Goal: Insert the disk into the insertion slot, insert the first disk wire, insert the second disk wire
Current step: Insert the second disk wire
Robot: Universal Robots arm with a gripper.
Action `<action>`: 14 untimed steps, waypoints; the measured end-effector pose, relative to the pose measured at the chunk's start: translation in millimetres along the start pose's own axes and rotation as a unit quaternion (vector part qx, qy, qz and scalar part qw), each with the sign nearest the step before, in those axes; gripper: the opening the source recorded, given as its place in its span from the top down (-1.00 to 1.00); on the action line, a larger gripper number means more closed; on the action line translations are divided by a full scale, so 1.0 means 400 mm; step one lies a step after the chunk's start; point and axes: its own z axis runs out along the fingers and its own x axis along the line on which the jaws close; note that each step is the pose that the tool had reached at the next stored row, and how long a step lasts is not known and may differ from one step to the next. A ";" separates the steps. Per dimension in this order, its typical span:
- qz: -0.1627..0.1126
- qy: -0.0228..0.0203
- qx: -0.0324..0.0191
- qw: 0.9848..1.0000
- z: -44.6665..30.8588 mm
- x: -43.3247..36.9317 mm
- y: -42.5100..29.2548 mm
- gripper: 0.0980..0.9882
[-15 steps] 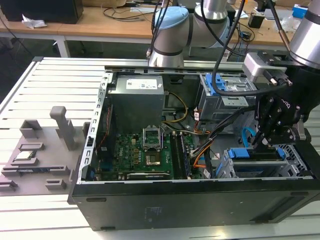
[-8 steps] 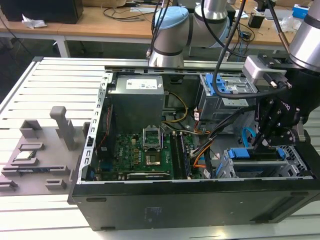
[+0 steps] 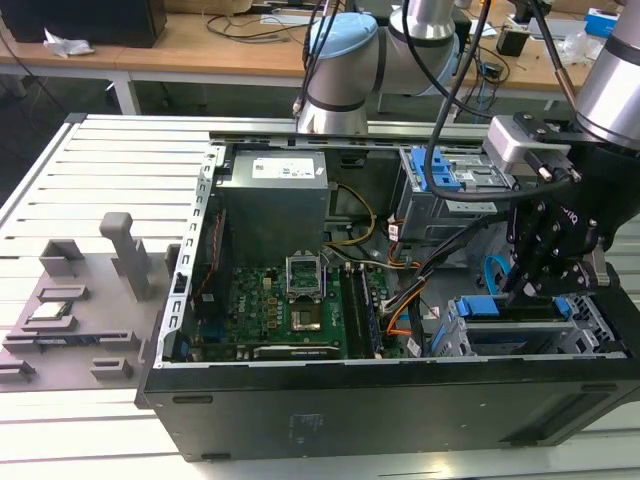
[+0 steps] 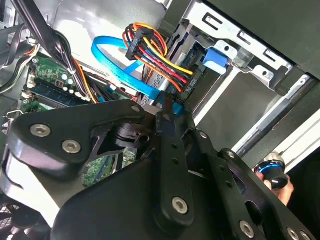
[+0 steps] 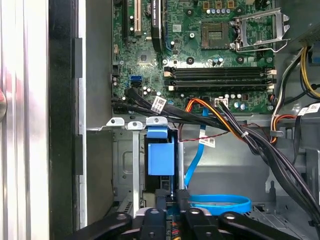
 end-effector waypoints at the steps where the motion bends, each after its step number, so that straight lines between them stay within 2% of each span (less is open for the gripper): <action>1: 0.000 0.000 0.000 1.000 0.000 0.000 0.000 0.69; 5: 0.000 0.000 0.000 1.000 -0.033 0.001 0.001 0.69; 6: 0.000 0.000 0.000 1.000 -0.047 0.000 0.002 0.69; 7: 0.000 0.000 0.000 1.000 -0.059 -0.006 0.002 0.69; 9: 0.000 0.000 0.000 1.000 -0.071 -0.015 0.003 0.69; 10: 0.000 0.000 0.000 1.000 -0.078 -0.018 0.003 0.73; 12: 0.000 0.000 0.000 1.000 -0.092 -0.023 0.004 0.98; 14: 0.000 0.000 0.000 1.000 -0.107 -0.026 0.004 0.98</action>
